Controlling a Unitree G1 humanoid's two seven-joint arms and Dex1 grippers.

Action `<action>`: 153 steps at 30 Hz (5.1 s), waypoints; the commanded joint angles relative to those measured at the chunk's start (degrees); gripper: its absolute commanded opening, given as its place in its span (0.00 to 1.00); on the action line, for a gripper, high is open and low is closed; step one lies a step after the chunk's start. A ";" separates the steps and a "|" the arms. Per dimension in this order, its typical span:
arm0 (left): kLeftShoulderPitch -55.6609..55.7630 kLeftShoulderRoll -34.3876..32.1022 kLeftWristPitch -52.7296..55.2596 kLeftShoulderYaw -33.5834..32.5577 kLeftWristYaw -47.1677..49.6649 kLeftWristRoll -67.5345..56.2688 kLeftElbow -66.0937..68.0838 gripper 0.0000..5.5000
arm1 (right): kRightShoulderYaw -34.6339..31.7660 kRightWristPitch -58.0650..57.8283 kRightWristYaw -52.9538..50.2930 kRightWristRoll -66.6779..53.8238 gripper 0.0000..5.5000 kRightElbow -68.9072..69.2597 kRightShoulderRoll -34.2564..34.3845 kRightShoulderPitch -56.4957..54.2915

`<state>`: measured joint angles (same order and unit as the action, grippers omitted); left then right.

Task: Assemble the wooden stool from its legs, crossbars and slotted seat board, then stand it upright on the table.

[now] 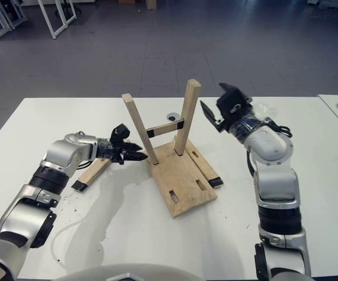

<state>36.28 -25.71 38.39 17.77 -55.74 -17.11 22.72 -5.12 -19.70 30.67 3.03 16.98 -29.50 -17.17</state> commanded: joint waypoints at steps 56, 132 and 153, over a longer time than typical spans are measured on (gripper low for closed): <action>-43.44 3.06 -11.33 -36.47 38.71 1.79 -19.71 0.26 | 5.89 -1.81 7.53 -7.84 0.54 7.39 -5.41 19.78; -41.42 -3.24 -60.75 -12.87 26.03 25.31 -22.69 0.50 | -11.78 -13.94 -32.80 -76.81 0.07 -0.87 0.32 -20.39; -44.06 -8.29 -54.94 -8.54 11.17 15.64 -27.31 0.50 | 2.91 -9.17 -9.78 -33.63 0.07 -10.35 -2.90 -0.12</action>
<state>-9.20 -34.14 -15.71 10.37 -45.67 -1.36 -4.70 -2.93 -29.55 20.13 -31.73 7.15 -33.64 -17.48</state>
